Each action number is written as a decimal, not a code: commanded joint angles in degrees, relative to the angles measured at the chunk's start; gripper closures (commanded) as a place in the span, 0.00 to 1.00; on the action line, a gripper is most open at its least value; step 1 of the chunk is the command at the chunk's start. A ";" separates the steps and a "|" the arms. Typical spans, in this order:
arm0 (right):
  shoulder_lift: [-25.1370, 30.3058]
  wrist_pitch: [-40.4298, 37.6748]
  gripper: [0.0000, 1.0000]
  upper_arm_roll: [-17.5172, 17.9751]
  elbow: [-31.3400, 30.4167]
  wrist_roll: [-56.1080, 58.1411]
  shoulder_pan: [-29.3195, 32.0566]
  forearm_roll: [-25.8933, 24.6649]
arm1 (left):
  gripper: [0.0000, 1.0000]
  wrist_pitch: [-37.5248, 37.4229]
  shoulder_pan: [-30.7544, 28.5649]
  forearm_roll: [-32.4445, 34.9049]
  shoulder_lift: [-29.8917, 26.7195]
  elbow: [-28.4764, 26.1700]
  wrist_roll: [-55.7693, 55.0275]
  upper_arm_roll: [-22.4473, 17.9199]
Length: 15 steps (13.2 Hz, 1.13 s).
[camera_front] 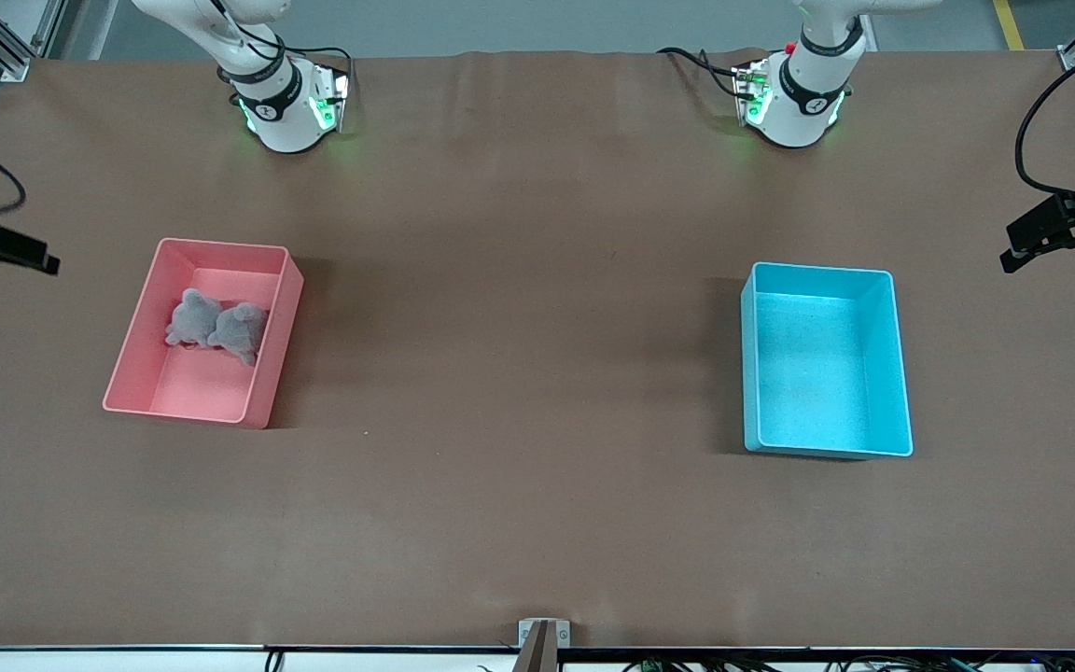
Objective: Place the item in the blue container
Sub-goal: 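Reach the right gripper down into the pink box toward the plush toys, then close the right gripper on one grey plush toy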
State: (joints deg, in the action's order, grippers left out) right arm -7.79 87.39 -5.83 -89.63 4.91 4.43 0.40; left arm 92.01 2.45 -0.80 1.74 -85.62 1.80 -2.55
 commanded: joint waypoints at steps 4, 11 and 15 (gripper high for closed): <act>-1.44 10.12 0.00 0.73 -11.30 0.19 2.51 0.30 | 0.00 -0.87 0.45 -0.70 0.10 0.63 -0.40 -0.26; -1.17 36.16 0.00 0.65 -35.06 -2.87 2.42 4.86 | 0.00 -0.87 0.36 -0.78 0.10 0.63 -0.31 -0.26; -1.26 38.55 0.00 0.56 -38.68 -11.02 2.25 4.70 | 0.00 -0.87 0.27 -0.70 0.10 0.63 -0.31 -0.26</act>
State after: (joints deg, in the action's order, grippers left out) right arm -11.17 125.20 -5.90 -125.79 -0.93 6.11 4.79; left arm 92.01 2.49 -0.80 1.77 -85.63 1.80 -2.52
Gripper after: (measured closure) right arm 0.000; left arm 0.000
